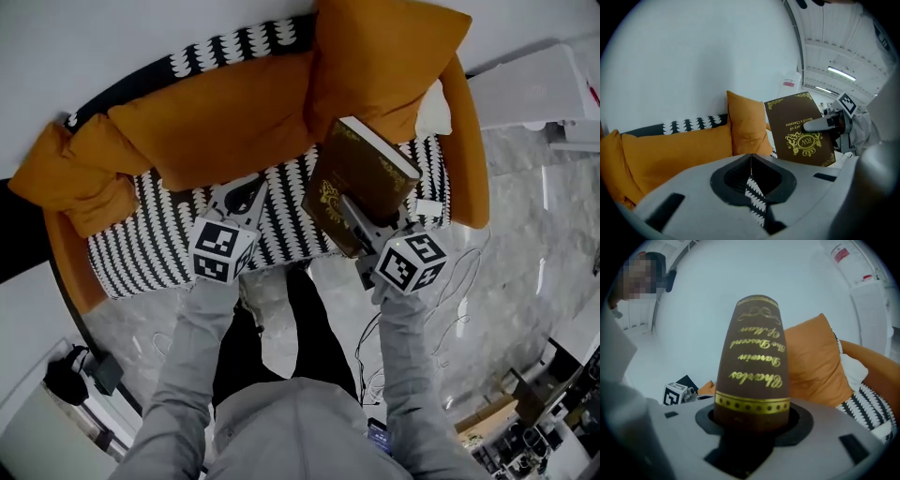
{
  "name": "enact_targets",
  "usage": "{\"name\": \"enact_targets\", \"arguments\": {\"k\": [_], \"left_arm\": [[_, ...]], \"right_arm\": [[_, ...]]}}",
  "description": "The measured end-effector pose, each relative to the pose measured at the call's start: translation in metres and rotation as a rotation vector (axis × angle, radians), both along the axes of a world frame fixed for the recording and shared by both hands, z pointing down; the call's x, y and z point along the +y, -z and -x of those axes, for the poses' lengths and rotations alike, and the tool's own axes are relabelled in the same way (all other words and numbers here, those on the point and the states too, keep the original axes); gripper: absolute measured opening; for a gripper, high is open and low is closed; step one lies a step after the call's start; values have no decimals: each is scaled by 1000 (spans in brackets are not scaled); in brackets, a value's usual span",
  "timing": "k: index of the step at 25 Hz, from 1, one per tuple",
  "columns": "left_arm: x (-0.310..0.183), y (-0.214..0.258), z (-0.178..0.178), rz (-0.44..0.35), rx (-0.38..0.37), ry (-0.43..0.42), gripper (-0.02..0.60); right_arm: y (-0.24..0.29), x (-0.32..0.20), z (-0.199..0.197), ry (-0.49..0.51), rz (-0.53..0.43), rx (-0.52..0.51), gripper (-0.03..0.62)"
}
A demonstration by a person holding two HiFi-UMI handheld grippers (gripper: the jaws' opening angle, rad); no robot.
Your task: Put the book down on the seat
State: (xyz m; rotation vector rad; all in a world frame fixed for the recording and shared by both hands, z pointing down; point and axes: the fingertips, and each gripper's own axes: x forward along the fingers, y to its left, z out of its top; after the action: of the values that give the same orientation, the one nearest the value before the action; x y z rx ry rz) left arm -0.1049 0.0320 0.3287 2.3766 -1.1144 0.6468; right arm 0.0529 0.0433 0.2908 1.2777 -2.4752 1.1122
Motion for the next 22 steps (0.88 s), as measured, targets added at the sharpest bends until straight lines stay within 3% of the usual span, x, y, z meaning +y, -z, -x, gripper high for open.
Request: {"name": "enact_targets", "arguments": {"k": [12, 22], "left_arm": [[-6, -95, -16, 61, -10, 0, 26], [-3, -145, -38, 117, 0, 22, 26]], "right_arm": [[-134, -11, 12, 49, 114, -25, 247], [-222, -6, 0, 26, 287, -135, 247]]}}
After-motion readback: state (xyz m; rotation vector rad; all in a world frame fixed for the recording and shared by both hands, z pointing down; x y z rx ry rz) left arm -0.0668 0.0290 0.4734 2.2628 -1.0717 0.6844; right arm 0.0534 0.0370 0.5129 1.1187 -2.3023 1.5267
